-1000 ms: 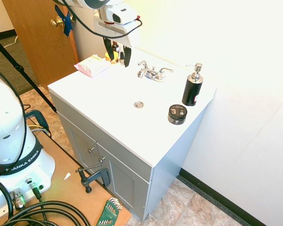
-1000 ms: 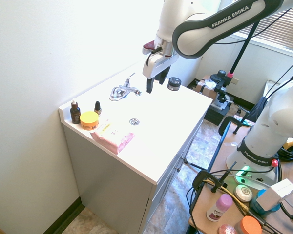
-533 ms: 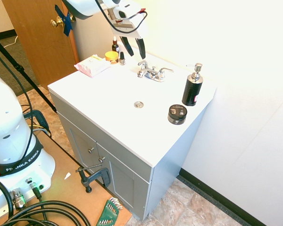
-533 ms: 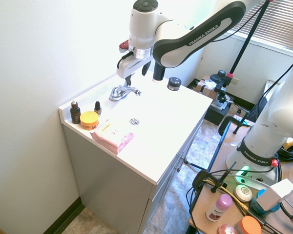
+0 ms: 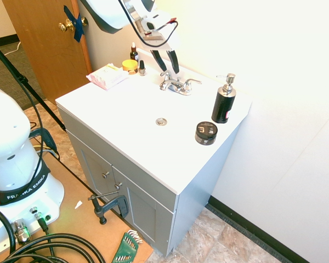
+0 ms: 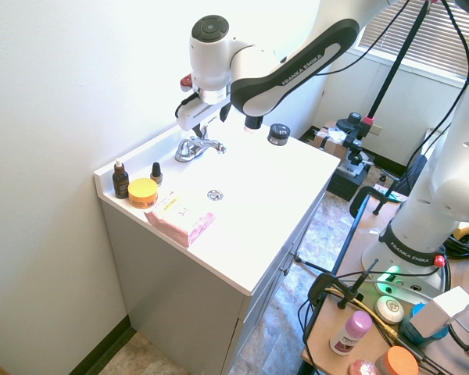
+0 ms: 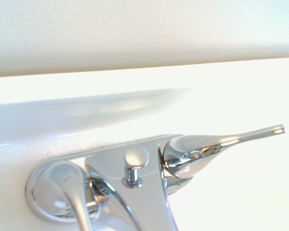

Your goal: Turn off the hot water

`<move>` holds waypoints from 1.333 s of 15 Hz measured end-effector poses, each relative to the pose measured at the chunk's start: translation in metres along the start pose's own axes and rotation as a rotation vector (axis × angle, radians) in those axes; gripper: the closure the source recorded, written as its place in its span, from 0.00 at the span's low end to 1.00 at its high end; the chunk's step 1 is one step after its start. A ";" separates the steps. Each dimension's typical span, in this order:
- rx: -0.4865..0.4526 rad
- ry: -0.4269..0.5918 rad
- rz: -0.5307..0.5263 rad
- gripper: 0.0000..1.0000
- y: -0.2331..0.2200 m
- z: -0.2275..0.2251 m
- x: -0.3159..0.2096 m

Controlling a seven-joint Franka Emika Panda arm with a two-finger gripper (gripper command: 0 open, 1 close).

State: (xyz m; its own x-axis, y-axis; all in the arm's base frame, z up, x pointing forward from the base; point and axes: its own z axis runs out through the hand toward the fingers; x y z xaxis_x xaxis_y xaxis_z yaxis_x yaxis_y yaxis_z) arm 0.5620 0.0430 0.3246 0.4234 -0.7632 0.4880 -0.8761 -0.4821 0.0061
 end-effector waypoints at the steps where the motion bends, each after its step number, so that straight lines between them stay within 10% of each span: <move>1: -0.008 -0.001 0.003 0.00 0.001 0.004 0.001; 14: 0.020 -0.102 -0.002 0.00 -0.056 0.001 -0.039; 20: 0.042 -0.230 0.031 0.00 -0.007 -0.010 -0.041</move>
